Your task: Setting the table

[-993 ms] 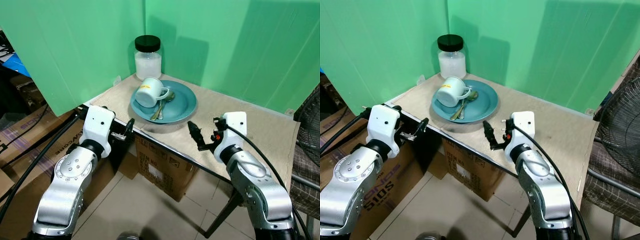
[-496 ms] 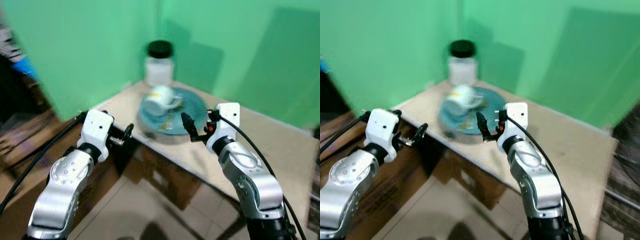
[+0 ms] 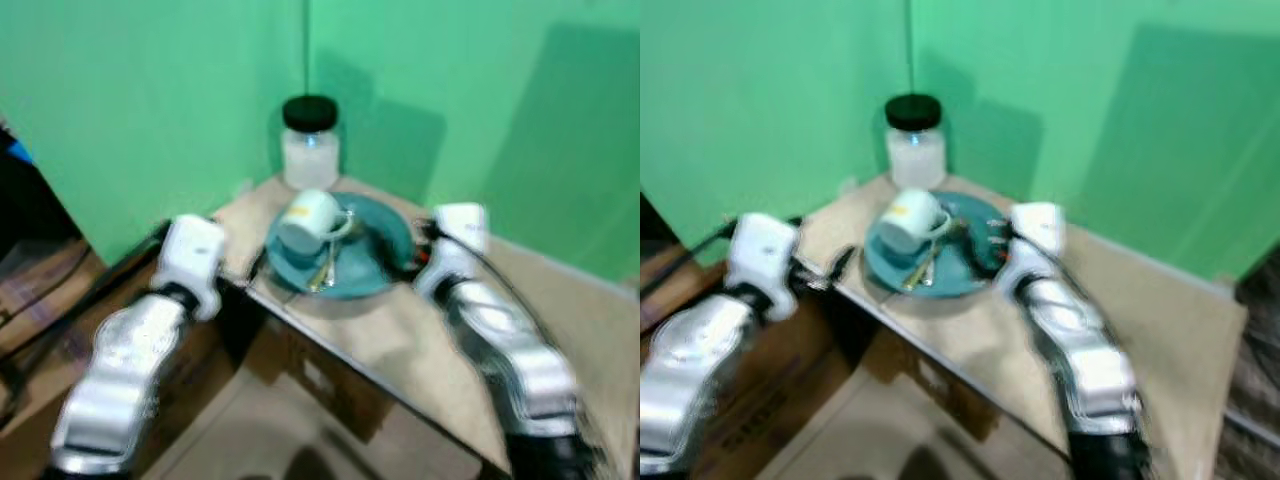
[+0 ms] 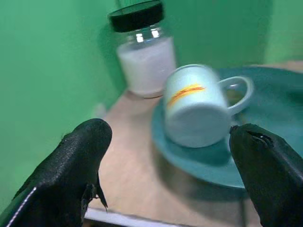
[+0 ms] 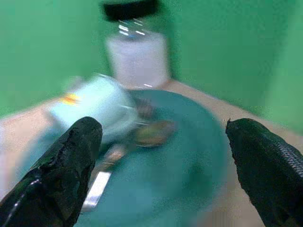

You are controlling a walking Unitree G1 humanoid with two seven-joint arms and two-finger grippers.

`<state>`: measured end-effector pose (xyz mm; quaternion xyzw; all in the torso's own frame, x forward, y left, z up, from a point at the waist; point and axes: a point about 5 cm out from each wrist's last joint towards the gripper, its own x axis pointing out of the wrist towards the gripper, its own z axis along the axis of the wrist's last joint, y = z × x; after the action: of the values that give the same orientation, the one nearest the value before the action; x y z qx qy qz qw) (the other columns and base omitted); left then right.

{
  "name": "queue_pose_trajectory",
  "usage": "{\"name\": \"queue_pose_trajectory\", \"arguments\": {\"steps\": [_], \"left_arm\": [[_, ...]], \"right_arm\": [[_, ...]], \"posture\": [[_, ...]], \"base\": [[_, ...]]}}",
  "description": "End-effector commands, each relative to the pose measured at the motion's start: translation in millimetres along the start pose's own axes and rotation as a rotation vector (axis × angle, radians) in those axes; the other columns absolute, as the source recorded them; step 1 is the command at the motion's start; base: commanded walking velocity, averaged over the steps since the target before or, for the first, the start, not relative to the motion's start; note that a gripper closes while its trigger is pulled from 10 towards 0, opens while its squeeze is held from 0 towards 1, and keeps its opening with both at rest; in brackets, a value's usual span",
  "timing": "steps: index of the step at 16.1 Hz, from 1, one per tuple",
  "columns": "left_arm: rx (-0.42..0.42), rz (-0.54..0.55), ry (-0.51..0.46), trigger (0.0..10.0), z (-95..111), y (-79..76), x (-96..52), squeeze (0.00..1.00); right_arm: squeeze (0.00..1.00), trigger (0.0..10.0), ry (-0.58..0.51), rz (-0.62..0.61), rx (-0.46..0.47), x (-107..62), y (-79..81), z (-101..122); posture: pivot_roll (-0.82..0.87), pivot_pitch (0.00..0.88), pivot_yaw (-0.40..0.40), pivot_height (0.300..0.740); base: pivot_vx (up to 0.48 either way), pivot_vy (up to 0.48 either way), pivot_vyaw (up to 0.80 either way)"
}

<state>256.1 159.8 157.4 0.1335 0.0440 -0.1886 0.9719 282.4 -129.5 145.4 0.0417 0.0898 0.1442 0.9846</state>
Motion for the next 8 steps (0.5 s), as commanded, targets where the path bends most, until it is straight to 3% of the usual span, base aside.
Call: {"name": "queue_pose_trajectory", "arguments": {"steps": [1, 3, 6, 8], "left_arm": [[0.021, 0.019, 0.001, 10.0, 0.9, 7.3, -4.0, 0.09], [0.024, 0.003, 0.005, 10.0, 0.1, 6.7, -4.9, 0.07], [0.028, -0.062, 0.015, 10.0, -1.8, 4.2, -7.0, 0.07], [0.044, -0.113, 0.027, 10.0, -5.1, 1.8, -8.8, 0.07]], "right_arm": [[0.00, 10.0, -0.017, 0.086, 0.004, 4.5, 14.1, 7.7], [0.00, 10.0, -0.011, 0.107, 0.035, 7.4, 13.9, 10.2], [0.00, 10.0, 0.076, 0.055, 0.048, 23.9, 5.6, 9.0], [0.00, 10.0, 0.142, 0.001, 0.145, 37.2, 0.2, 7.9]], "posture": [[0.14, 0.000, 0.014, 0.740], [0.14, 0.000, 0.017, 0.740], [0.13, 0.000, 0.017, 0.740], [0.13, 0.000, 0.018, 0.740]], "base": [[0.277, 0.000, 0.66], [0.257, 0.000, 0.00], [0.000, 0.000, 0.00], [0.000, 0.000, 0.00]]}}
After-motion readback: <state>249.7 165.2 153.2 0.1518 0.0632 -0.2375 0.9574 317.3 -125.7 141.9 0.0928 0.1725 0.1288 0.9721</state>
